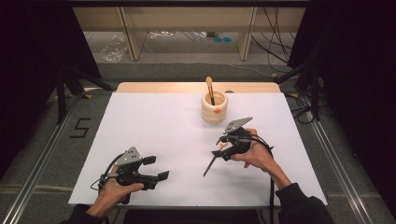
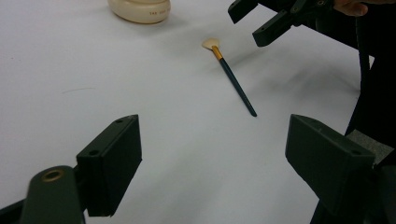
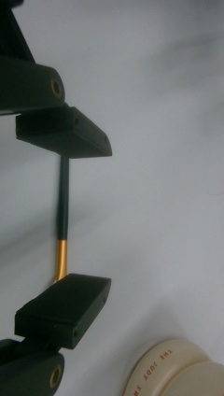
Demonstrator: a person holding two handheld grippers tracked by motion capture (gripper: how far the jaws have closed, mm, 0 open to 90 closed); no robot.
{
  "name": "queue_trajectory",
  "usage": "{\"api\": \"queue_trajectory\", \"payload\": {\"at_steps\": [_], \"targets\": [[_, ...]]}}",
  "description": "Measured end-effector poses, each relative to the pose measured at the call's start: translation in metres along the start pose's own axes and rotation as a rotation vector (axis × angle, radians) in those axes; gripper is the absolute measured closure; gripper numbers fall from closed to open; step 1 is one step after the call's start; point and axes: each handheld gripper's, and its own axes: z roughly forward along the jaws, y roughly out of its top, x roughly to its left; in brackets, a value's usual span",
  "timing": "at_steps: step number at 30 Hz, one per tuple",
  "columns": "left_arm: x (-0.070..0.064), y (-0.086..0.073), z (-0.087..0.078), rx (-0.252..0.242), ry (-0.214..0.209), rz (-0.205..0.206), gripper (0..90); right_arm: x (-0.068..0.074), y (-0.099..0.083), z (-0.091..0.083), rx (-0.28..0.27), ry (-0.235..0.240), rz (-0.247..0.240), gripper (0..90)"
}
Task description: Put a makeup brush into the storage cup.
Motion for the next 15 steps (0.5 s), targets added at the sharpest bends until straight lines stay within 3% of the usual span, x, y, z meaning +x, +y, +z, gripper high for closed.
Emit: {"api": "queue_trajectory", "payload": {"at_steps": [4, 10, 15], "targets": [[-0.0001, 0.0000, 0.0000, -0.001, 0.000, -0.004, 18.5, 0.0016, 0.0003, 0.0031, -0.005, -0.005, 0.006, 31.9], [-0.0012, -0.0006, 0.0003, 0.003, 0.001, -0.011, 18.5, -0.0014, 0.0018, 0.0051, 0.014, 0.015, -0.030, 31.9], [-0.0012, -0.0009, -0.0002, 0.000, 0.002, -0.020, 18.5, -0.0024, 0.0026, 0.0079, 0.008, 0.028, -0.021, 31.9]]}}
